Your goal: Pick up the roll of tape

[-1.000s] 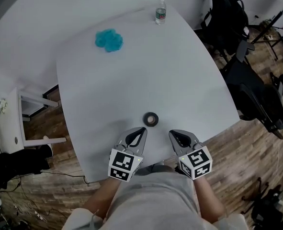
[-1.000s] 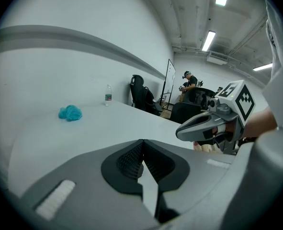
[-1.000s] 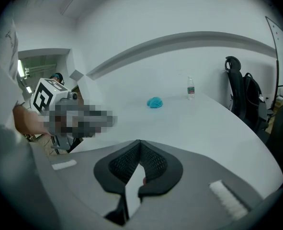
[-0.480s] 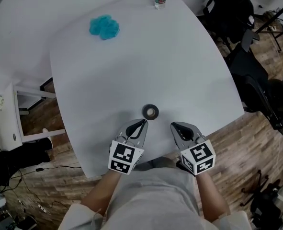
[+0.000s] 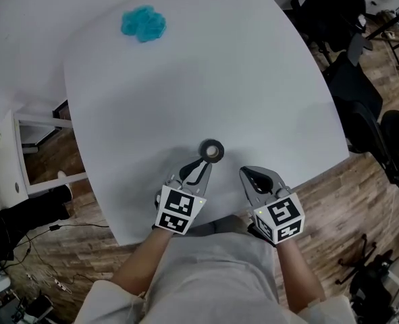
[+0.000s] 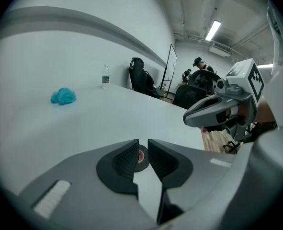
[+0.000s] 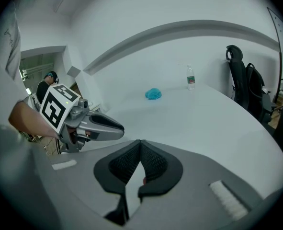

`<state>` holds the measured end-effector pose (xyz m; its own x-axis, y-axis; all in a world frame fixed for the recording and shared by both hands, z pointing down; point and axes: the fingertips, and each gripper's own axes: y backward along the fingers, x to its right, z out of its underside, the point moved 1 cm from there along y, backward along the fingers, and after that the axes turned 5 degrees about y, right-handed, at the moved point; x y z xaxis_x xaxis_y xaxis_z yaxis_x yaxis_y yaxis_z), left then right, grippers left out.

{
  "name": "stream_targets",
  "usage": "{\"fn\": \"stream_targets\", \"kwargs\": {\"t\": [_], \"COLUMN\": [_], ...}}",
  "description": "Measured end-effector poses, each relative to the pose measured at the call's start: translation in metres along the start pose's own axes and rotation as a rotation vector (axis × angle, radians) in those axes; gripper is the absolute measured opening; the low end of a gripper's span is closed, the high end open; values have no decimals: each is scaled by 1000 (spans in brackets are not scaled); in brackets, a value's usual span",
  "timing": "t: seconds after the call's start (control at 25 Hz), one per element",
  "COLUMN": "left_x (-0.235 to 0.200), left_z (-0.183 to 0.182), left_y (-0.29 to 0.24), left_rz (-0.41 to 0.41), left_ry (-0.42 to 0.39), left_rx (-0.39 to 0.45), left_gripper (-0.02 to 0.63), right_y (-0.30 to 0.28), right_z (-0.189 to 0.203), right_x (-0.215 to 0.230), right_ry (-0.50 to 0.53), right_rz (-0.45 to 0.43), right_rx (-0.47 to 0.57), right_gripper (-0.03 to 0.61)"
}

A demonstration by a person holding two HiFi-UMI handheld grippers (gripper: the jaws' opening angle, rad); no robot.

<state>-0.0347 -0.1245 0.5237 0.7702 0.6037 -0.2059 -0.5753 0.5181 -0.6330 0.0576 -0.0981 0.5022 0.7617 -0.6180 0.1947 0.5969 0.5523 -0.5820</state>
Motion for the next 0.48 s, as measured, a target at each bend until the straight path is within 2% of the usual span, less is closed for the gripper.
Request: {"fn": "stream_targets", "kwargs": {"t": [0.28, 0.48], "left_x": [-5, -7], "left_z": [12, 21], "left_y": [-19, -34], "left_rz": [5, 21], "left_ry": [-3, -15], "left_rx": [-57, -99], "left_gripper": [146, 231], "right_y": [-6, -11], "right_z": [7, 12], "right_x": [2, 4], "right_ry": [-15, -25], "right_rz": [-13, -16], "right_rx": [-21, -31], "right_gripper": [6, 6]}}
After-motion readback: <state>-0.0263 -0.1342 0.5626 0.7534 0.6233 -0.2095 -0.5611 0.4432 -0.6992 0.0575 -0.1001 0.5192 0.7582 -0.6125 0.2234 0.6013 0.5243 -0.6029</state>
